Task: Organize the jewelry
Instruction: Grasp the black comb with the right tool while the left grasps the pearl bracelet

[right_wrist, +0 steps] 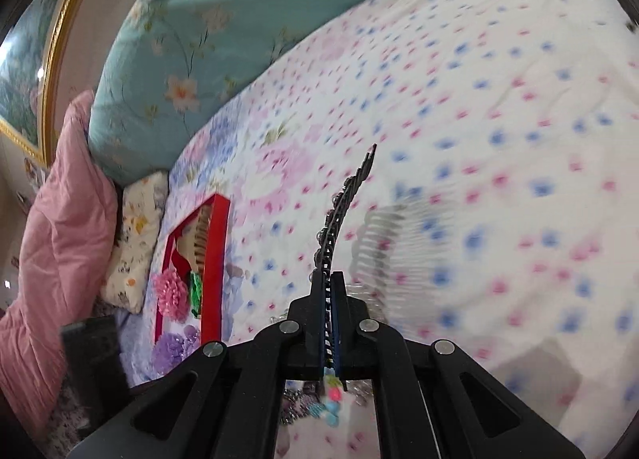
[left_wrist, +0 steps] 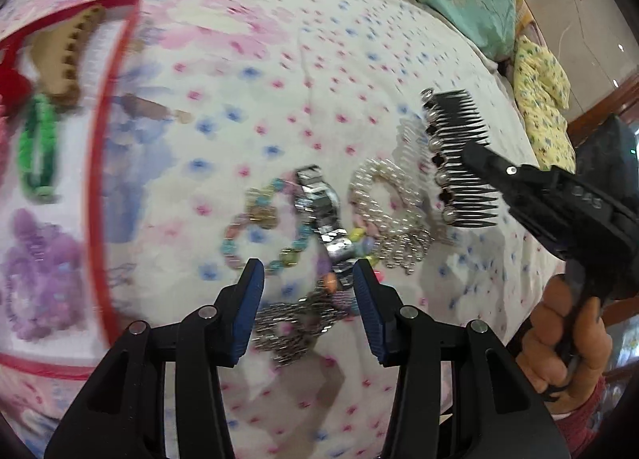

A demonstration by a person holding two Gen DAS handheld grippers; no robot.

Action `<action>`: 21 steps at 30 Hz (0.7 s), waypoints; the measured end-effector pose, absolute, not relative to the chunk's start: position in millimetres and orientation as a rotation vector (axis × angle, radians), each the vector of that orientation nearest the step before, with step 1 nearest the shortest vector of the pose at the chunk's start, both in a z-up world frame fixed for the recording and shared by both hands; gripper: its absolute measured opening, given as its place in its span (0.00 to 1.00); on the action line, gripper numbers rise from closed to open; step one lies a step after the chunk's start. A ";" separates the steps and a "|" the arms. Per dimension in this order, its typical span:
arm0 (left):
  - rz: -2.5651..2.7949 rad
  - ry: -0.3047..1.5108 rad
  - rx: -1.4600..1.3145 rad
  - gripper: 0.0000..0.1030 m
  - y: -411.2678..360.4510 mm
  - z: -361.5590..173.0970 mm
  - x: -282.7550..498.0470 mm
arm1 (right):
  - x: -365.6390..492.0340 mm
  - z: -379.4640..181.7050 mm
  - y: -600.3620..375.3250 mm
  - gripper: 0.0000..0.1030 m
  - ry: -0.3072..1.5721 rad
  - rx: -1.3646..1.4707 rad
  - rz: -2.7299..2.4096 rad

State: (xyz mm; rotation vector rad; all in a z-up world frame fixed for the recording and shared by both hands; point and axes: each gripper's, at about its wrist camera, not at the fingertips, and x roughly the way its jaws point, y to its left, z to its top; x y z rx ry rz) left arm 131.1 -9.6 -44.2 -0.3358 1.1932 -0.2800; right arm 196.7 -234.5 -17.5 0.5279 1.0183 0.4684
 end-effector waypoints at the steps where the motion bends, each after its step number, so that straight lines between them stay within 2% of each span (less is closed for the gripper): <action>1: -0.287 1.195 -0.334 0.44 -15.2 -46.2 132.9 | 195.1 -15.4 -240.3 0.01 1.012 0.530 0.461; 15: -0.372 1.163 -0.288 0.44 -70.8 -32.6 173.0 | 179.5 -1.8 -285.8 0.01 0.957 0.573 0.408; 21: -0.398 1.208 -0.212 0.43 -104.7 -52.7 185.7 | 176.1 -2.0 -307.2 0.02 0.945 0.602 0.372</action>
